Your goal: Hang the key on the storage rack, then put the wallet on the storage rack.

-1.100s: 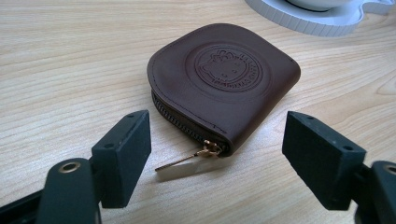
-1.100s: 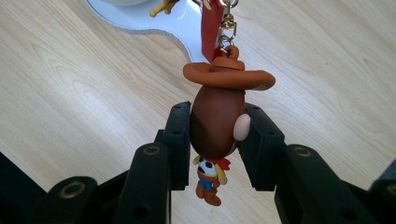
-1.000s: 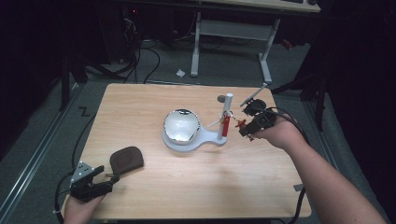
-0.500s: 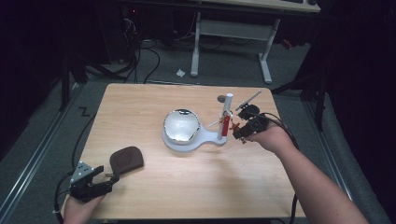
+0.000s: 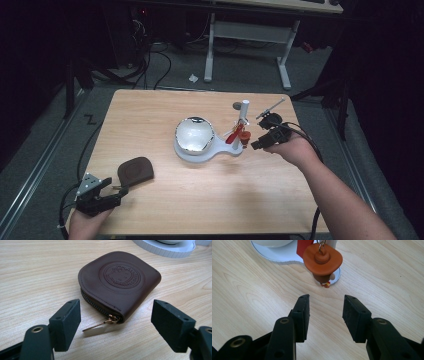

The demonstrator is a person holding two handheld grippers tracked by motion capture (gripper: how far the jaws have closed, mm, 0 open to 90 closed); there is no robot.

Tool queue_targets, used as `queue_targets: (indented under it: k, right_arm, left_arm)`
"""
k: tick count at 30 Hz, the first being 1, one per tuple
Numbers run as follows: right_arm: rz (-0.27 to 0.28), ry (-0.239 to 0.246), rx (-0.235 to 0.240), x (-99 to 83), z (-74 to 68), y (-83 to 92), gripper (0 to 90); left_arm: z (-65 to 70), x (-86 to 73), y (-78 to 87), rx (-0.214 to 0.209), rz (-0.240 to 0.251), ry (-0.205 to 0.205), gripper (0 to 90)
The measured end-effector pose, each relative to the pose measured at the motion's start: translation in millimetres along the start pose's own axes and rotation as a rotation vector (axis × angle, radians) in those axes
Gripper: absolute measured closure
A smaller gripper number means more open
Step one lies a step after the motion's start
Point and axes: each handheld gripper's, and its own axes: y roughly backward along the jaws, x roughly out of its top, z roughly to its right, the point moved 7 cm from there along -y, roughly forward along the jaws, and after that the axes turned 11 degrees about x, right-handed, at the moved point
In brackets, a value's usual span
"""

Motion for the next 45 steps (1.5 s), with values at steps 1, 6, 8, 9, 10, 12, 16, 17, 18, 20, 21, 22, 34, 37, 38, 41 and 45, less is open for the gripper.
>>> queue_targets:
  k: [1, 6, 8, 9, 10, 12, 16, 17, 18, 20, 21, 22, 34, 37, 38, 41, 45]
  right_arm:
    - [0.003, -0.015, -0.002, -2.0, -1.0, 0.9, 56.4]
    - [0.006, -0.006, -0.006, -8.2, -1.0, 3.7, 54.5]
    - [0.014, -0.003, -0.012, -11.4, -1.6, 4.6, 54.1]
    - [0.019, -0.002, -0.009, -13.4, -2.8, 5.5, 54.0]
    - [0.019, -0.002, -0.009, -13.4, -2.8, 5.5, 54.0]
    - [0.025, 0.0, -0.019, -17.3, -2.8, 7.2, 52.9]
    - [0.042, -0.005, -0.021, -20.9, -2.0, 8.0, 51.1]
    - [0.049, -0.014, -0.03, -25.0, -2.3, 7.9, 49.9]
    - [0.049, -0.014, -0.03, -25.0, -2.3, 7.9, 49.9]
    - [0.06, -0.006, -0.032, -28.3, -2.0, 6.8, 48.1]
    - [0.062, -0.003, -0.036, -30.2, -2.1, 6.2, 47.3]
    - [0.07, -0.004, -0.038, -32.0, -2.9, 5.3, 46.6]
    - [0.136, 0.03, -0.07, -58.9, -8.4, -8.5, 40.3]
    - [0.161, 0.032, -0.075, -64.1, -7.4, -11.4, 40.4]
    - [0.162, 0.029, -0.076, -66.7, -6.3, -13.3, 39.7]
    - [0.182, 0.026, -0.083, -75.7, -4.3, -19.1, 39.6]
    - [0.21, 0.028, -0.089, -88.5, -1.2, -30.0, 37.7]
  left_arm:
    - [0.0, 0.3, 0.0, 0.001, 0.001, 0.005, 23.9]
    - [-0.7, 1.1, 0.2, -0.002, 0.002, 0.015, 23.9]
    - [-0.6, 1.3, 0.3, -0.006, 0.001, 0.016, 25.1]
    - [-0.5, 1.3, 0.4, -0.006, -0.001, 0.014, 26.9]
    - [-0.4, 1.4, 0.6, -0.005, -0.002, 0.012, 26.9]
    - [-0.6, 1.7, 1.2, 0.0, -0.003, 0.007, 27.7]
    - [-0.6, 2.4, 1.9, -0.01, -0.009, 0.007, 29.8]
    - [-0.5, 2.7, 2.0, -0.014, -0.01, 0.008, 30.6]
    - [-0.3, 2.8, 2.0, -0.017, -0.011, 0.008, 30.6]
    - [0.1, 3.1, 2.1, -0.008, -0.007, -0.002, 30.7]
    - [0.2, 3.2, 2.1, -0.003, -0.005, -0.006, 30.6]
    - [0.4, 3.2, 2.2, -0.003, -0.002, -0.007, 30.5]
    - [3.6, 0.2, 4.3, 0.004, 0.001, -0.029, 28.7]
    - [4.6, -0.2, 4.4, 0.004, -0.001, -0.036, 28.5]
    - [4.9, -0.4, 4.2, 0.002, -0.003, -0.037, 28.4]
    - [6.2, -1.2, 3.1, -0.004, -0.008, -0.04, 28.3]
    - [7.9, -1.5, 2.0, -0.007, -0.011, -0.045, 28.2]
